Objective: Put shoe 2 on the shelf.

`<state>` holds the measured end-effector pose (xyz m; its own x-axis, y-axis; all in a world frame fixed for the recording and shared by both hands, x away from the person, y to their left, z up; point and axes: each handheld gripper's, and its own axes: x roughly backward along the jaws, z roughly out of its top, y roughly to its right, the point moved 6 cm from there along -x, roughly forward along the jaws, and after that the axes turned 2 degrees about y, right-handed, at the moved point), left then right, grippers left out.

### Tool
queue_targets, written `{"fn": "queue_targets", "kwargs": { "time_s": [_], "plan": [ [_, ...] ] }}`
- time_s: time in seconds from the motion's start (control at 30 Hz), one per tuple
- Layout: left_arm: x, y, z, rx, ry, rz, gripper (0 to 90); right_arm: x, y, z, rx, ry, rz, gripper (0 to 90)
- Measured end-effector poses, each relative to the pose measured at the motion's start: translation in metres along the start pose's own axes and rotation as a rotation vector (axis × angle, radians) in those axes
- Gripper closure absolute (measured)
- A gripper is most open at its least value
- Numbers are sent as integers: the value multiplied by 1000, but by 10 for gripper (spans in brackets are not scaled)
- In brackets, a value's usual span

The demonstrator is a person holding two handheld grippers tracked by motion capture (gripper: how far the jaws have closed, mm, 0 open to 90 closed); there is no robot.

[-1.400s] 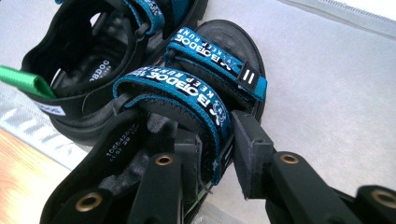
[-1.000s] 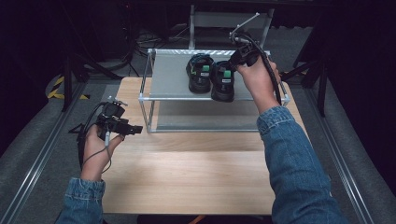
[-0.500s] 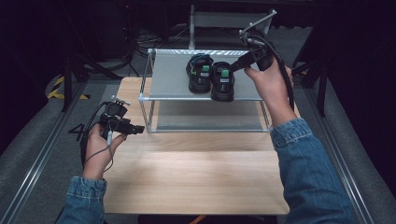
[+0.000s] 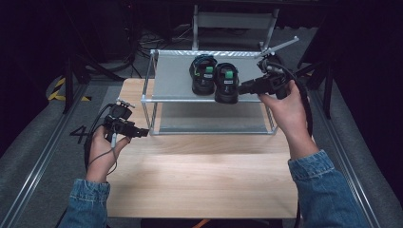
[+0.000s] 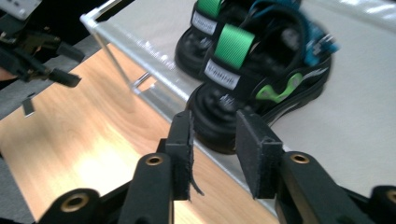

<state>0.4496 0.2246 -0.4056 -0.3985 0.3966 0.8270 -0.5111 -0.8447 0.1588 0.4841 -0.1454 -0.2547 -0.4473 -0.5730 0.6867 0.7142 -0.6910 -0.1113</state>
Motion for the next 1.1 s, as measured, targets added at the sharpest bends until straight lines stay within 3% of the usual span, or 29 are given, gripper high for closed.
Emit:
{"fn": "queue_targets", "kwargs": {
  "time_s": [0.27,0.47,0.6,0.73,0.83,1.1],
  "plan": [
    [1,-3,-4,8,0,5,307,-28,-15,-27,17,-19,70,788],
    [1,-4,-6,12,-2,7,307,-45,-16,-33,15,-34,74,834],
    [2,-5,-7,17,-4,4,307,-54,-9,-35,21,-39,35,871],
    [2,-5,-6,16,-2,5,307,-57,-2,-36,-1,-2,69,899],
    [2,-5,-6,15,-6,5,307,-59,2,-36,-7,12,66,899],
    [-1,-5,-5,14,-13,2,307,-73,24,-32,-38,8,12,900]
  ]
}}
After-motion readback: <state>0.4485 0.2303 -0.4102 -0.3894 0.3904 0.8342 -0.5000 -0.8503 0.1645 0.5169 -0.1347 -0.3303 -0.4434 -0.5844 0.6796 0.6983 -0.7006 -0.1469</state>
